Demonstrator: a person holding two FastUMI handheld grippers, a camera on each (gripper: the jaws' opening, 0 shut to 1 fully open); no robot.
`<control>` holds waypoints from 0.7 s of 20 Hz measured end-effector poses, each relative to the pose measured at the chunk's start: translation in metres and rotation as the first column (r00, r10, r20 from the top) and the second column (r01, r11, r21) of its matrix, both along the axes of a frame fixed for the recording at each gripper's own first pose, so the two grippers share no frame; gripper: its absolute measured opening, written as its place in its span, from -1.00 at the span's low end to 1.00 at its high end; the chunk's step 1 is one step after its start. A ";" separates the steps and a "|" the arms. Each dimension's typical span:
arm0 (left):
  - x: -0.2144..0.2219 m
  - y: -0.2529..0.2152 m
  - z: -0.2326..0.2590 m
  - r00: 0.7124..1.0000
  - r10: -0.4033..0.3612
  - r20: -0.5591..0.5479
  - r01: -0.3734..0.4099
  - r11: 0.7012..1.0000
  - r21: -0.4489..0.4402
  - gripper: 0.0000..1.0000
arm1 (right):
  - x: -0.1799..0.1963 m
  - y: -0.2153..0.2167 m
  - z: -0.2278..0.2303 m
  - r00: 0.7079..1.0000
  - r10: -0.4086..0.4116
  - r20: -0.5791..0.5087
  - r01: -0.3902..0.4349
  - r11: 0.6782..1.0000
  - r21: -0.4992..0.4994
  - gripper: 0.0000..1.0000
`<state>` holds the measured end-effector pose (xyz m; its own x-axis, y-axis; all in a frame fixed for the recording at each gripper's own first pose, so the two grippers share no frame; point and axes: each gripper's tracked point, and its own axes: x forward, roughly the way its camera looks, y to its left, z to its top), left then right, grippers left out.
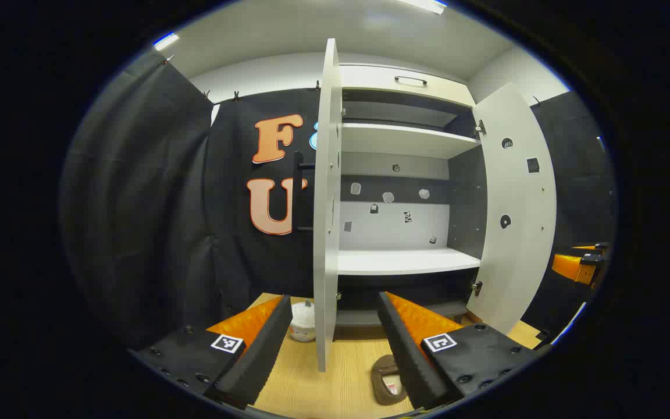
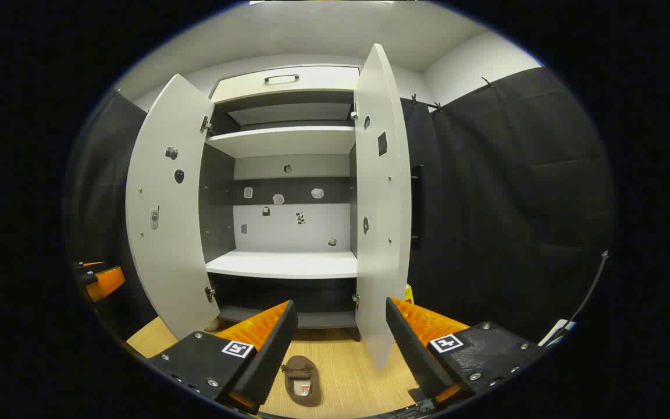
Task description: Grab one shoe with the right hand and put it into the shoe cabinet, grab the other shoe with the left hand and put it into the shoe cabinet; then close the right door with the right hand and the left door with the left hand.
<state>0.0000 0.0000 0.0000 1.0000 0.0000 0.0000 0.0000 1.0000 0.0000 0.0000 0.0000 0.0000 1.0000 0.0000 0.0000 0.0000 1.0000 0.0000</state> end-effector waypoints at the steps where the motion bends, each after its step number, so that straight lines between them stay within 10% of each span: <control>1: 0.000 0.000 0.001 1.000 0.001 -0.001 -0.001 1.000 0.000 0.89 | 0.001 0.001 0.000 1.000 0.002 -0.002 -0.002 1.000 0.000 0.88; 14: 0.004 -0.009 -0.003 1.000 -0.011 -0.002 0.011 1.000 0.017 0.89 | 0.006 0.000 -0.014 0.999 0.009 -0.041 -0.010 1.000 -0.019 0.88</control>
<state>0.0045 -0.0091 -0.0027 0.9999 -0.0113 -0.0023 0.0114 0.9998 0.0169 0.0065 0.0001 -0.0144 0.9991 0.0091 -0.0413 -0.0099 0.9998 -0.0194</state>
